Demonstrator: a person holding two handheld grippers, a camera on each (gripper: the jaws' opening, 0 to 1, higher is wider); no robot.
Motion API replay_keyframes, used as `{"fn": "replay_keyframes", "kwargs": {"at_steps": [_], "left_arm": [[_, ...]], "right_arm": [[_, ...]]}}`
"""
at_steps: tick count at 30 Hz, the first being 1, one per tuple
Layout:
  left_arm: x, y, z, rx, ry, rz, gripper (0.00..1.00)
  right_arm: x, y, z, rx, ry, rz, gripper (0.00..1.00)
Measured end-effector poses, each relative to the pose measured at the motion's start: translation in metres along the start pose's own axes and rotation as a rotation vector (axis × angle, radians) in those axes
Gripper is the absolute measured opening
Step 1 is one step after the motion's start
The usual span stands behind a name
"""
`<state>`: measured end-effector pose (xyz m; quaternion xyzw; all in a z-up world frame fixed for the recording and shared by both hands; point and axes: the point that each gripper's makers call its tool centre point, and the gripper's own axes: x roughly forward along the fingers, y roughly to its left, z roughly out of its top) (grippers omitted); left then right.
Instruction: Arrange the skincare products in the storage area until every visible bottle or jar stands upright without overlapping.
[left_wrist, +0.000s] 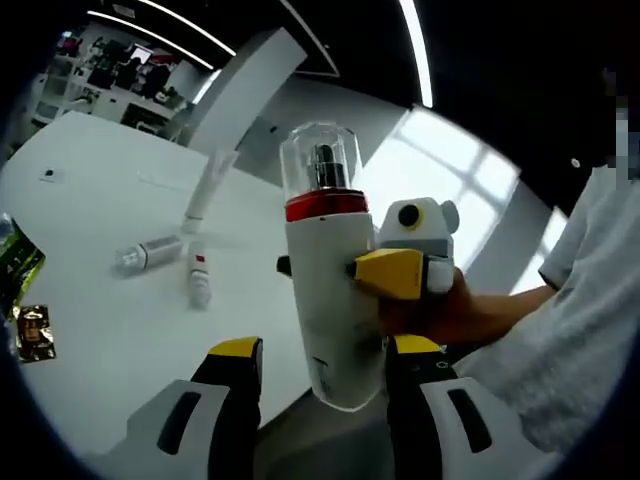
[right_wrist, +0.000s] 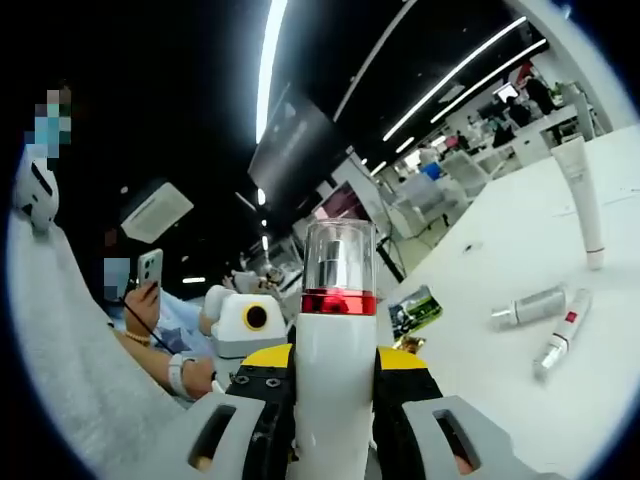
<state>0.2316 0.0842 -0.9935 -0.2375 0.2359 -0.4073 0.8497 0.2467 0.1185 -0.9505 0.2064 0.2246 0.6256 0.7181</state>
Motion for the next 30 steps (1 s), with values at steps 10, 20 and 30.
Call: {"fn": "replay_keyframes", "kwargs": {"at_steps": [10,20,30], "left_arm": [[0.001,-0.012,-0.008,0.007,0.034,-0.084,0.42],[-0.001,-0.016,-0.015,0.001,0.068,-0.118,0.31],[0.001,0.000,-0.038,0.040,0.200,-0.036,0.29]], "right_arm": [[0.006,0.012,-0.002,0.023,-0.021,0.075,0.21],[0.014,0.018,-0.013,0.011,0.005,0.101,0.21],[0.018,0.008,-0.035,-0.039,0.080,0.052,0.22]]}}
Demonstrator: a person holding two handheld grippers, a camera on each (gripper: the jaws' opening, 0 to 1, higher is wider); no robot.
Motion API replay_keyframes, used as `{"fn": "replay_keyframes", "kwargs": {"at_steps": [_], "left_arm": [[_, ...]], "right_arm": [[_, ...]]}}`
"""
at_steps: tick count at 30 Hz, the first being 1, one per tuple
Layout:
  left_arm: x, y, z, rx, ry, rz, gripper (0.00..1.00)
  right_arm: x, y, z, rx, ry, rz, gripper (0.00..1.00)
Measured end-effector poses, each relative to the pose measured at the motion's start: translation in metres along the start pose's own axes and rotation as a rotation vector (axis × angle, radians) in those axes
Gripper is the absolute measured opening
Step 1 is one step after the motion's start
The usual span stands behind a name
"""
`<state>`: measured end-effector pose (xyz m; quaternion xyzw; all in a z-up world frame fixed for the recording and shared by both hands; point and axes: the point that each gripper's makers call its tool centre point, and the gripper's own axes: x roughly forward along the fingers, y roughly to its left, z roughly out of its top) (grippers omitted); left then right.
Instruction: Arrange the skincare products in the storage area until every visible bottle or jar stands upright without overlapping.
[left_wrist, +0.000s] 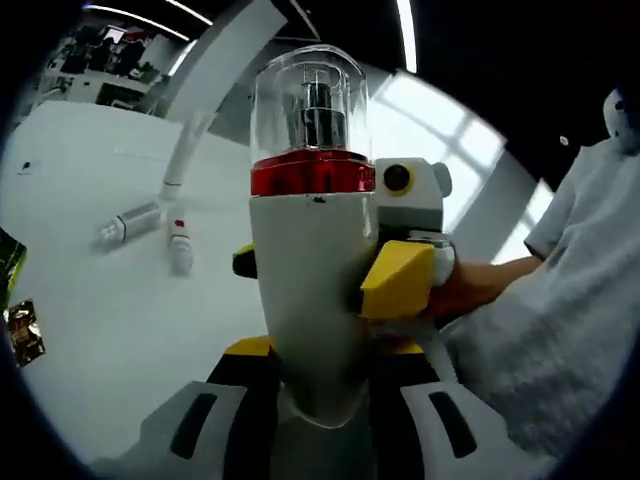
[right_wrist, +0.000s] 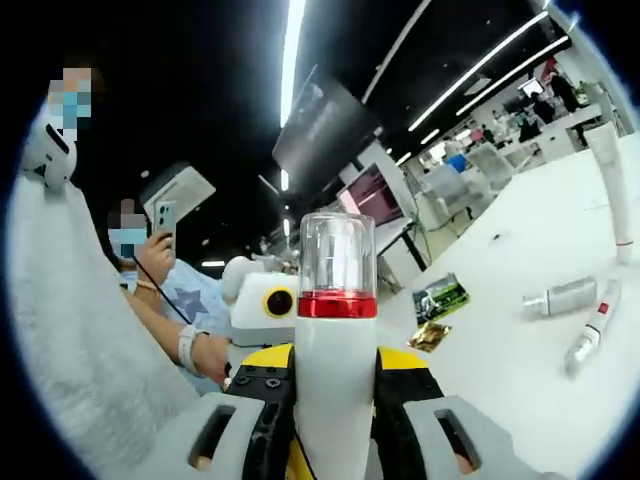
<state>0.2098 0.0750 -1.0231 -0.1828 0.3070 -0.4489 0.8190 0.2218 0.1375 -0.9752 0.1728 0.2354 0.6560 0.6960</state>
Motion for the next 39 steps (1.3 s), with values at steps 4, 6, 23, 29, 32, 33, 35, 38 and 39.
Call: {"fn": "replay_keyframes", "kwargs": {"at_steps": [4,6,23,29,32,33,35,38,39], "left_arm": [[0.007,0.008,-0.009,-0.021,0.054,0.044,0.29],[0.011,0.011,-0.013,-0.026,0.079,0.066,0.29],[0.012,0.045,-0.036,0.012,0.214,0.268,0.29],[0.010,0.049,-0.040,0.020,0.232,0.303,0.29],[0.011,0.049,-0.045,0.024,0.260,0.311,0.29],[0.011,0.049,-0.047,0.029,0.268,0.314,0.29],[0.011,0.049,-0.049,0.030,0.282,0.314,0.29],[0.012,0.047,-0.049,0.040,0.287,0.309,0.29],[0.012,0.047,-0.049,0.041,0.286,0.308,0.29]], "right_arm": [[-0.003,-0.011,-0.009,0.030,0.022,-0.045,0.22],[-0.004,-0.016,-0.014,0.045,0.037,-0.069,0.23],[0.000,-0.042,-0.035,0.068,0.201,-0.280,0.26],[0.003,-0.044,-0.039,0.084,0.226,-0.301,0.26],[0.002,-0.045,-0.045,0.100,0.250,-0.311,0.27],[0.001,-0.046,-0.047,0.106,0.252,-0.318,0.27],[0.000,-0.046,-0.049,0.109,0.257,-0.322,0.27],[-0.003,-0.044,-0.050,0.098,0.264,-0.323,0.26],[-0.003,-0.044,-0.050,0.098,0.265,-0.324,0.26]]}}
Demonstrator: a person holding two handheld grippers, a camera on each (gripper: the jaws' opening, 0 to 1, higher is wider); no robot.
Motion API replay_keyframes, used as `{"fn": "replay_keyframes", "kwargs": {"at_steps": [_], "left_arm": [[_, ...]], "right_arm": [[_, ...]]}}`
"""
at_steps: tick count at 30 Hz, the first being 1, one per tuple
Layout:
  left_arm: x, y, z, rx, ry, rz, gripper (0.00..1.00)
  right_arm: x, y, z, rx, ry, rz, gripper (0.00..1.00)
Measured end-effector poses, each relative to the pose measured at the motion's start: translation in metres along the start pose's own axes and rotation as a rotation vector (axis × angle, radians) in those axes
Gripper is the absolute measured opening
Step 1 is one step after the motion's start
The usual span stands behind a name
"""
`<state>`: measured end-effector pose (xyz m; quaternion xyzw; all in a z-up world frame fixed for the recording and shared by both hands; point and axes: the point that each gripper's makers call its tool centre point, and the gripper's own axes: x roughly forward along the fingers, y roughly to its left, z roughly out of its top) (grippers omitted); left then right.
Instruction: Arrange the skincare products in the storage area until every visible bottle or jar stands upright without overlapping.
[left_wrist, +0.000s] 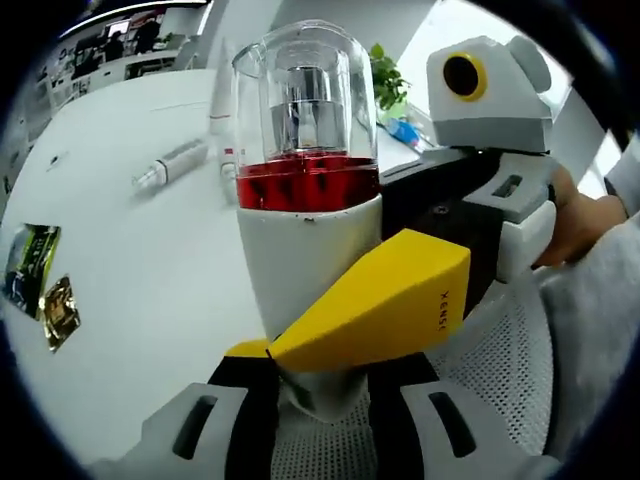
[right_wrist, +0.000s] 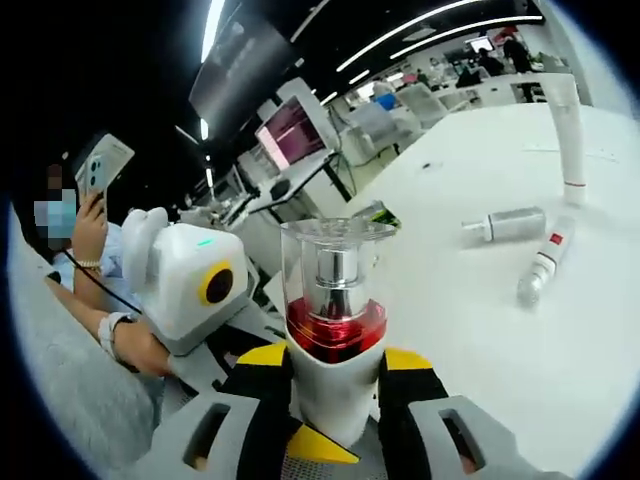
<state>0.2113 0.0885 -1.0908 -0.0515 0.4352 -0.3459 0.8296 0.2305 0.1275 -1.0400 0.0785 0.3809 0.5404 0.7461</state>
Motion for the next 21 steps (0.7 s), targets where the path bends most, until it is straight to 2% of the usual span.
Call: {"fn": "replay_keyframes", "kwargs": {"at_steps": [10,21], "left_arm": [[0.0038,-0.0018,-0.0021,0.013,0.008,-0.015,0.30],[0.0048,-0.0017,-0.0024,-0.003,0.000,-0.039,0.29]], "right_arm": [[-0.0020,0.0002,-0.0041,-0.054,0.018,-0.002,0.25],[-0.0021,-0.0010,-0.0041,-0.051,0.012,0.004,0.24]]}}
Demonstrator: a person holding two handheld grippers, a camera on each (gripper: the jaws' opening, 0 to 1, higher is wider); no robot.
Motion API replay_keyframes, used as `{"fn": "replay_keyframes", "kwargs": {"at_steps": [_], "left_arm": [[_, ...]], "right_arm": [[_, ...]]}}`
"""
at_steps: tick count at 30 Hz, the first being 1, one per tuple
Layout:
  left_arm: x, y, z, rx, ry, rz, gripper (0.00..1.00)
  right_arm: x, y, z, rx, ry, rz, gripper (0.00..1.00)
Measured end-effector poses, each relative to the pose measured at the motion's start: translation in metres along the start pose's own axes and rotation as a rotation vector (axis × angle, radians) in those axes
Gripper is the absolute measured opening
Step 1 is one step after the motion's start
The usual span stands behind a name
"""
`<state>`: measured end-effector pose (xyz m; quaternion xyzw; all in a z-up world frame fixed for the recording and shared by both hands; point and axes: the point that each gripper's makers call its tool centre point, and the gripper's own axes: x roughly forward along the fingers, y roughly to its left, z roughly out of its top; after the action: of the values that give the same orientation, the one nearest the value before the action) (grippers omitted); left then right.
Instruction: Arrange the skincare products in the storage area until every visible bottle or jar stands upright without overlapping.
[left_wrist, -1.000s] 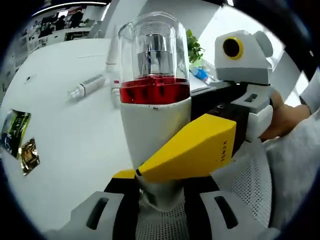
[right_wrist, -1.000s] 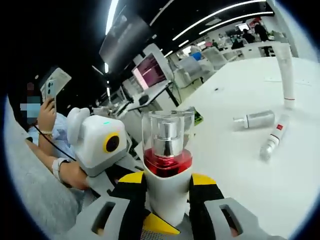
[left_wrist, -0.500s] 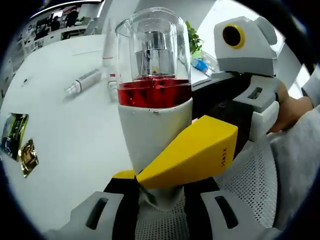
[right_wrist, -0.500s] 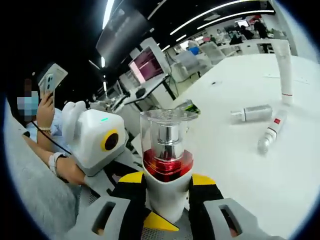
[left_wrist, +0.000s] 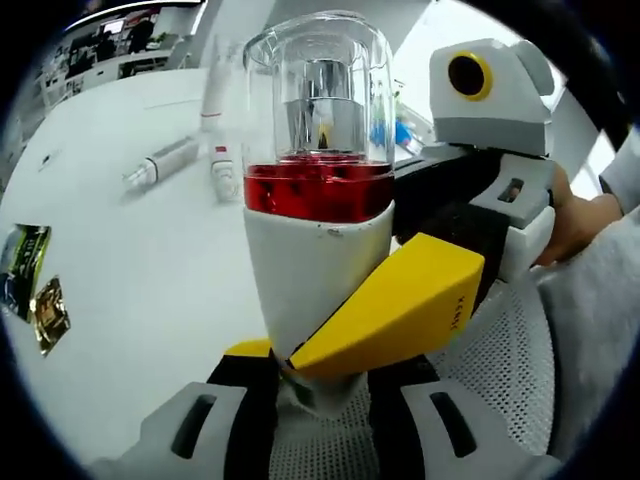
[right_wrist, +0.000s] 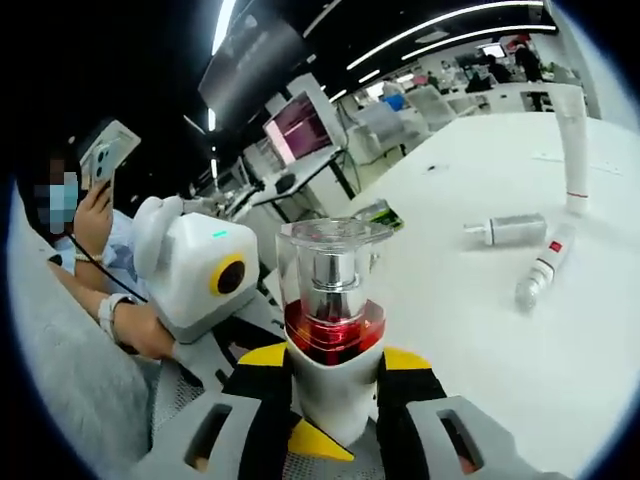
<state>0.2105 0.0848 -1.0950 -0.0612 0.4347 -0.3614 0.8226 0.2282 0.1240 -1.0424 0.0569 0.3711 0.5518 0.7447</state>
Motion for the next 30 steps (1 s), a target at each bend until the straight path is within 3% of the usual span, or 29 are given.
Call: {"fn": "replay_keyframes", "kwargs": {"at_steps": [10,12,17,26,30], "left_arm": [[-0.004,0.000,0.006,0.008,-0.028,-0.007,0.29],[-0.007,0.002,0.012,0.038,-0.055,0.017,0.28],[-0.009,0.007,0.015,0.009,-0.066,0.048,0.28],[-0.012,0.027,0.010,-0.013,-0.045,0.179,0.28],[-0.014,0.038,0.006,0.006,-0.022,0.265,0.28]], "right_arm": [[-0.002,0.001,0.005,-0.039,-0.019,0.003,0.25],[-0.003,0.002,0.011,-0.043,-0.044,0.001,0.25],[0.002,0.003,0.017,-0.062,-0.040,-0.020,0.26],[0.015,-0.002,0.016,-0.059,0.037,-0.096,0.26],[0.025,-0.003,0.017,-0.037,0.057,-0.118,0.26]]}}
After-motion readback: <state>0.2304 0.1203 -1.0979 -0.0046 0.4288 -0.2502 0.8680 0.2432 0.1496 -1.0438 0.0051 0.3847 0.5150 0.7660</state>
